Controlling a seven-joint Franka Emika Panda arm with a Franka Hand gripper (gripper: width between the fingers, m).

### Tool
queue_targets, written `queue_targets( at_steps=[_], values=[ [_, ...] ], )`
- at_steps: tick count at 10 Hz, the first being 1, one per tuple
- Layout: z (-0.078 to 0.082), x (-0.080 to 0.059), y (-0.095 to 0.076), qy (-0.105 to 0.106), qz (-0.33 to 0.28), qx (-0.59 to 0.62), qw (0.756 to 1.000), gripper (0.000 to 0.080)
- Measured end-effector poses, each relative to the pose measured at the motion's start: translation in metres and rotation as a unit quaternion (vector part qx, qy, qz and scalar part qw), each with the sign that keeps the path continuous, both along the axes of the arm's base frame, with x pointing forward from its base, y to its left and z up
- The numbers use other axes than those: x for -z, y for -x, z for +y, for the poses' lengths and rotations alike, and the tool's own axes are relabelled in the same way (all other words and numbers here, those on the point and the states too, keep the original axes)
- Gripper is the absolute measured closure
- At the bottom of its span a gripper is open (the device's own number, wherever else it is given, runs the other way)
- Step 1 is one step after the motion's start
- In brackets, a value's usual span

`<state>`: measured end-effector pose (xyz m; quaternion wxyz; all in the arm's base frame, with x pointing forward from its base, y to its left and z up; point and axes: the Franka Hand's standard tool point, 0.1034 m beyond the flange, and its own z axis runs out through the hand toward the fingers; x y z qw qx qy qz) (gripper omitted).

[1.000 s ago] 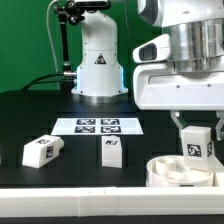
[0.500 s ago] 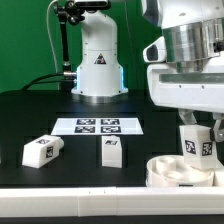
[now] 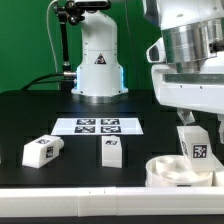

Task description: Assemble stool

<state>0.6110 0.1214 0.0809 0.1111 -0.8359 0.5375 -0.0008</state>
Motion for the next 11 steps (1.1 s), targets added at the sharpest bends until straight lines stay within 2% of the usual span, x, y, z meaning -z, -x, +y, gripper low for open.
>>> queue_targets(
  at_steps=[3, 5, 7, 9, 11],
  values=[
    [0.001, -0.023, -0.009, -0.006, -0.024, -0.016, 1.0, 0.0156],
    [0.001, -0.019, -0.008, -0.002, -0.026, -0.038, 0.999, 0.015],
    [0.001, -0.019, -0.008, 0.01, -0.042, -0.123, 0.991, 0.015],
    [-0.001, -0.022, -0.007, 0.036, -0.049, -0.296, 0.953, 0.015],
    [0.001, -0.028, -0.011, 0.06, -0.056, -0.436, 0.896, 0.015]
  ],
)
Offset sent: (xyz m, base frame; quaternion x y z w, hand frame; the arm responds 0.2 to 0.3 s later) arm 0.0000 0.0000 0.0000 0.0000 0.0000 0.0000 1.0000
